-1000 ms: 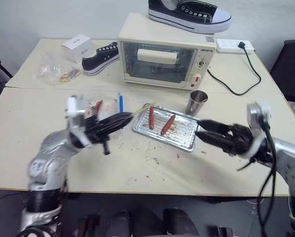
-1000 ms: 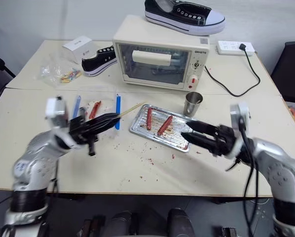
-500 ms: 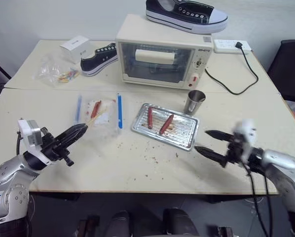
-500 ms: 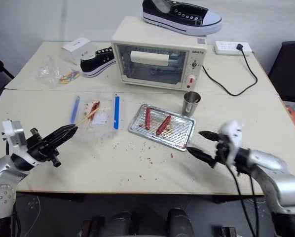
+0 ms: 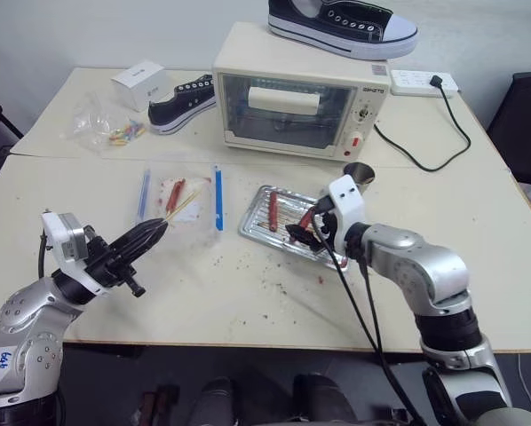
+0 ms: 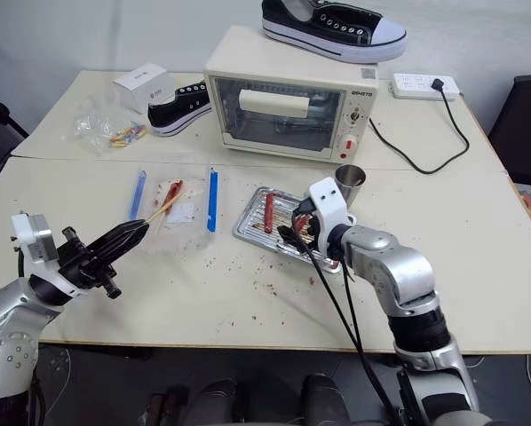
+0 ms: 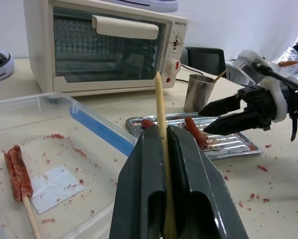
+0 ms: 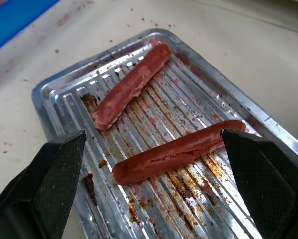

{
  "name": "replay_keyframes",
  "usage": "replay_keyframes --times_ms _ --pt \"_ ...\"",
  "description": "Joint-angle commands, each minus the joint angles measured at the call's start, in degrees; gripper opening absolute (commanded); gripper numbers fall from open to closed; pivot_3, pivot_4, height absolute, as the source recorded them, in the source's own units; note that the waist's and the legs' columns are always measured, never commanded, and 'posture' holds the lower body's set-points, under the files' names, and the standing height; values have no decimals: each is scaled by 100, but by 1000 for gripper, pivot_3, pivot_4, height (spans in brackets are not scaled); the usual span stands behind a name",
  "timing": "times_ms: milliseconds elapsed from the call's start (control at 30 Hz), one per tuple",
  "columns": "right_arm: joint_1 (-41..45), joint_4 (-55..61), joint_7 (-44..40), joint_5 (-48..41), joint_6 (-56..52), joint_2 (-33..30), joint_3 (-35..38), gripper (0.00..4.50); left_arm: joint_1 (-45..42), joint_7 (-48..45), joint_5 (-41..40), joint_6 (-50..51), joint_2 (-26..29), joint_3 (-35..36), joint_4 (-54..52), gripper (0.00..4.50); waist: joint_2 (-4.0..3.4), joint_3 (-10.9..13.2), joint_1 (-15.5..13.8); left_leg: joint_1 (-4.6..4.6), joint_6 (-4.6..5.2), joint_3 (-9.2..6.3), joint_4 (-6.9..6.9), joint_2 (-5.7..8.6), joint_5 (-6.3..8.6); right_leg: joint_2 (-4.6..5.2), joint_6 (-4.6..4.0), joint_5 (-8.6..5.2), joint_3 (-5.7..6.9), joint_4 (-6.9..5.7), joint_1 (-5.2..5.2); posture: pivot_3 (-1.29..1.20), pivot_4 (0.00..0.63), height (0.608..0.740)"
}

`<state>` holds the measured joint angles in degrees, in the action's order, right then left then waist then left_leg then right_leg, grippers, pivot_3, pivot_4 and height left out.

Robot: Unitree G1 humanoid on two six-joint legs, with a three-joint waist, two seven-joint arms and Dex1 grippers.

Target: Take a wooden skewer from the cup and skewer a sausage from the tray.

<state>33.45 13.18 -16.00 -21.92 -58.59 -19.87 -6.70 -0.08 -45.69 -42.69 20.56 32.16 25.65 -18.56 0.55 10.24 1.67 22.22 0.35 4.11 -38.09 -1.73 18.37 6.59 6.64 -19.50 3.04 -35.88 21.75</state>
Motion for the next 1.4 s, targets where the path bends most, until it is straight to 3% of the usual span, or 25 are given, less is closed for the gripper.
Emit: replay_keyframes --times_ms 33,600,933,1400 --pt "182 -14 233 261 56 147 -26 4463 38 65 -133 -35 28 78 -304 0 0 0 -3 1 0 0 0 1 0 0 0 0 0 0 0 0 150 740" --pt "349 -708 404 835 126 573 -29 4463 4 150 -134 -12 79 39 -452 0 0 0 13 1 1 25 2 -1 0 -5 0 0 11 -12 22 0 150 740" --pt "348 -673 193 789 69 482 24 1399 -76 101 -97 -48 75 13 -346 0 0 0 13 2 1 28 3 -1 0 -5 0 0 11 -13 25 0 150 740" --pt "226 -646 -564 942 414 -91 -388 1399 -99 83 -58 -139 13 -47 -271 0 0 0 13 13 2 52 6 -2 0 -6 0 0 0 -25 55 0 150 740"
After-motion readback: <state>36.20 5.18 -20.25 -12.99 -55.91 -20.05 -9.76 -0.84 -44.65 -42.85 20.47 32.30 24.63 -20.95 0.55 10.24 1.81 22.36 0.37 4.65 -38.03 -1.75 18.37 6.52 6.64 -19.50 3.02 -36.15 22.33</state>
